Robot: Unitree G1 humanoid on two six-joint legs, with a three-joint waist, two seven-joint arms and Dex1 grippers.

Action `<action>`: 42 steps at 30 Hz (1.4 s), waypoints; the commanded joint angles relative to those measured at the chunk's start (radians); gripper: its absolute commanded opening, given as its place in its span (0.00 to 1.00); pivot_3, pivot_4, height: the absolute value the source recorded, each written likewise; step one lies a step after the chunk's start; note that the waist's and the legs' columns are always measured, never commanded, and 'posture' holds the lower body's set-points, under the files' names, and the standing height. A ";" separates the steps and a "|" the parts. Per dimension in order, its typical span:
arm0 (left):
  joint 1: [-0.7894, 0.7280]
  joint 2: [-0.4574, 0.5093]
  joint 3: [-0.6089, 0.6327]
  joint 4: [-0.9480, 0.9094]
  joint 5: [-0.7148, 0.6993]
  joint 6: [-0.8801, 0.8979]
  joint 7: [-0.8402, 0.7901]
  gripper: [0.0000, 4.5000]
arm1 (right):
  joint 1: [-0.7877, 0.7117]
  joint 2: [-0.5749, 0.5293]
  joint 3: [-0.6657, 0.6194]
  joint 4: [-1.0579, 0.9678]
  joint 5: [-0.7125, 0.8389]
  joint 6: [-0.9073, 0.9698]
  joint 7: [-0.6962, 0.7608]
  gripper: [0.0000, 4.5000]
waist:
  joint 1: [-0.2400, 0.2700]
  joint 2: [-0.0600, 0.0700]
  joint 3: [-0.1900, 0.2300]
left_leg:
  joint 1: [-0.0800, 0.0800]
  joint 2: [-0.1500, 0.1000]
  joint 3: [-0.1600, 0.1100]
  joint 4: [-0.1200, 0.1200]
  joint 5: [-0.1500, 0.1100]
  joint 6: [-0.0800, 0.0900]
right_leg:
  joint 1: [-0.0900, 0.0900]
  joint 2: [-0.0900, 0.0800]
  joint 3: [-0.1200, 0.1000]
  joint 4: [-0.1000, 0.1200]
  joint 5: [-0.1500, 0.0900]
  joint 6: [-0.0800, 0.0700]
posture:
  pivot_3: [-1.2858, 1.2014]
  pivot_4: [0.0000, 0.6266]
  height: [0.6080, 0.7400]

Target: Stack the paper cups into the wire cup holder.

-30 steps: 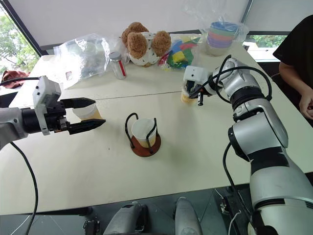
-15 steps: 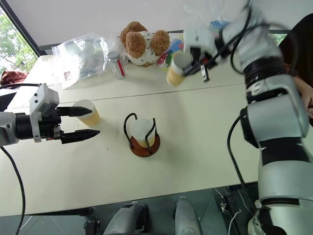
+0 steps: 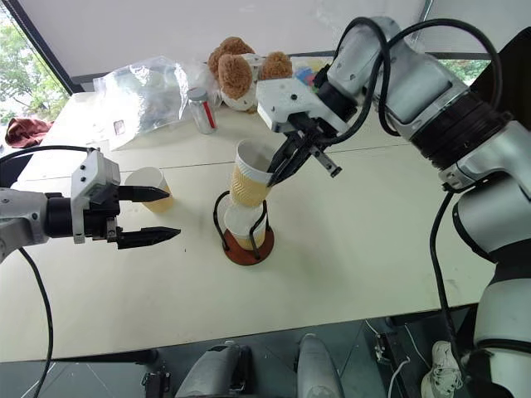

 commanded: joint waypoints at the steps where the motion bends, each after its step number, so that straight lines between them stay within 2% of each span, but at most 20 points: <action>1: -0.004 -0.005 0.019 -0.031 0.002 -0.010 0.015 1.00 | -0.059 0.012 0.014 0.010 0.029 -0.036 0.002 0.02 | 0.000 0.000 0.000 | 0.000 0.000 0.000 0.000 0.000 0.000 | 0.000 0.000 0.000 0.000 0.000 0.000 | 0.52 0.24 1.00; 14: 0.000 -0.028 0.017 -0.046 -0.005 -0.004 0.045 1.00 | -0.092 0.065 0.103 0.044 0.030 -0.110 0.002 0.02 | 0.003 0.000 0.000 | 0.000 0.000 0.000 0.000 0.000 -0.001 | 0.000 0.000 0.000 0.000 0.000 0.000 | 0.52 0.24 1.00; 16: -0.004 -0.034 0.018 -0.047 -0.008 -0.002 0.050 1.00 | -0.094 0.075 0.112 0.059 0.014 -0.130 0.002 0.13 | 0.002 0.000 0.000 | 0.000 0.000 0.000 0.000 0.000 -0.001 | 0.000 0.000 0.000 0.000 0.000 0.000 | 0.52 0.24 1.00; 18: -0.010 -0.039 0.020 -0.047 -0.012 0.000 0.055 1.00 | -0.098 0.080 0.121 0.072 0.006 -0.147 0.002 0.29 | 0.002 0.000 0.000 | 0.000 0.000 0.000 0.000 0.000 -0.001 | 0.000 0.000 0.000 0.000 0.000 0.000 | 0.52 0.24 1.00; 23: -0.014 -0.043 0.027 -0.039 -0.014 0.000 0.062 1.00 | -0.098 0.093 0.098 0.100 0.010 -0.146 0.002 0.88 | 0.002 0.000 0.000 | 0.000 0.000 0.000 0.000 0.001 -0.002 | 0.000 0.000 0.000 0.000 0.000 0.000 | 0.52 0.24 1.00; 25: -0.012 -0.037 0.034 -0.027 -0.001 -0.009 0.061 1.00 | -0.093 0.095 0.061 0.119 0.020 -0.127 0.002 0.88 | 0.002 0.000 0.000 | 0.000 0.000 0.000 0.000 0.001 -0.003 | 0.000 0.000 0.000 0.000 0.000 0.000 | 0.52 0.24 1.00; 28: -0.011 -0.024 0.054 -0.007 0.028 -0.033 0.066 1.00 | -0.069 0.099 -0.042 0.148 0.040 -0.064 0.002 0.88 | 0.003 0.000 0.000 | 0.000 0.000 0.000 0.000 0.001 -0.003 | 0.000 0.000 0.000 0.000 0.000 0.000 | 0.52 0.24 1.00; 34: 0.037 0.052 0.151 0.120 0.158 -0.147 0.047 1.00 | 0.084 0.070 -0.443 0.150 0.098 0.236 -0.021 0.88 | 0.019 -0.001 -0.001 | 0.000 0.000 0.000 0.000 0.001 -0.002 | 0.000 0.000 0.000 -0.001 0.000 0.000 | 0.52 0.24 1.00; 36: 0.058 0.055 0.175 0.179 0.186 -0.204 0.022 1.00 | 0.169 0.047 -0.556 0.068 0.130 0.351 -0.080 0.88 | 0.022 -0.001 -0.001 | 0.000 0.000 0.000 0.000 0.001 -0.002 | 0.001 0.000 0.000 -0.001 0.000 0.000 | 0.52 0.24 1.00; 38: 0.054 0.094 0.152 0.251 0.219 -0.253 -0.043 1.00 | 0.323 0.018 -0.689 -0.059 0.179 0.462 -0.223 0.88 | 0.028 -0.002 -0.001 | 0.000 0.000 0.000 -0.001 0.001 -0.002 | 0.001 -0.001 0.000 -0.001 0.000 0.000 | 0.52 0.24 1.00; 40: 0.002 0.110 0.108 0.341 0.283 -0.342 -0.058 1.00 | 0.467 0.015 -0.791 -0.171 0.189 0.530 -0.349 0.88 | 0.033 -0.003 -0.002 | 0.000 0.000 -0.001 -0.001 0.001 -0.002 | 0.002 -0.002 -0.001 -0.002 0.000 0.000 | 0.52 0.24 1.00; 42: -0.045 0.101 0.086 0.399 0.295 -0.378 -0.083 1.00 | 0.580 0.015 -0.853 -0.272 0.182 0.570 -0.416 0.88 | 0.041 -0.003 -0.002 | 0.000 0.000 0.000 0.000 0.001 -0.002 | 0.002 -0.003 0.000 -0.002 0.000 0.000 | 0.52 0.24 1.00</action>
